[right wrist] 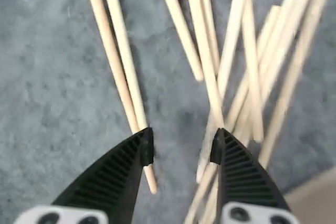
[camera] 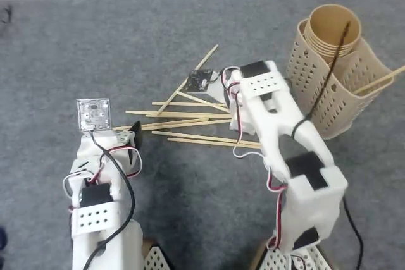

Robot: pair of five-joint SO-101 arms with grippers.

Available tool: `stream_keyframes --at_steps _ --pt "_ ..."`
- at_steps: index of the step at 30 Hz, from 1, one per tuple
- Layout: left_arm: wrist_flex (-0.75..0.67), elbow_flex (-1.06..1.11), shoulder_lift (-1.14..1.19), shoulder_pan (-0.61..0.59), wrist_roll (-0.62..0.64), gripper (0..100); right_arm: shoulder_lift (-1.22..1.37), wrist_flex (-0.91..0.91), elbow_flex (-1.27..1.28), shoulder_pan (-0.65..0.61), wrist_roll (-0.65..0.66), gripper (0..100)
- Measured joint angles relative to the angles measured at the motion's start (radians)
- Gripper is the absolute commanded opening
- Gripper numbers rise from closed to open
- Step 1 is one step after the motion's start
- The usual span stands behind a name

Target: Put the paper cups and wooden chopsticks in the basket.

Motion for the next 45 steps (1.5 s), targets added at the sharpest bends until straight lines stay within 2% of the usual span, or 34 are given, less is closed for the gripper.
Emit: stream_keyframes --at_steps 15,26,31,36,45 --pt "0.000 0.000 0.000 0.000 0.000 22 0.110 -0.087 -0.002 -0.061 0.003 18.3" --pt "0.000 0.000 0.000 0.012 0.000 22 0.048 0.012 -0.005 -0.150 0.003 18.3" --pt "0.000 0.000 0.000 0.012 0.000 22 0.048 0.012 -0.005 -0.150 0.003 18.2" --pt "0.000 0.000 0.000 0.012 0.000 22 0.104 -0.018 -0.005 -0.150 0.003 13.6" --pt "0.000 0.000 0.000 0.012 0.000 22 0.143 -0.041 -0.018 -0.143 0.003 14.1"
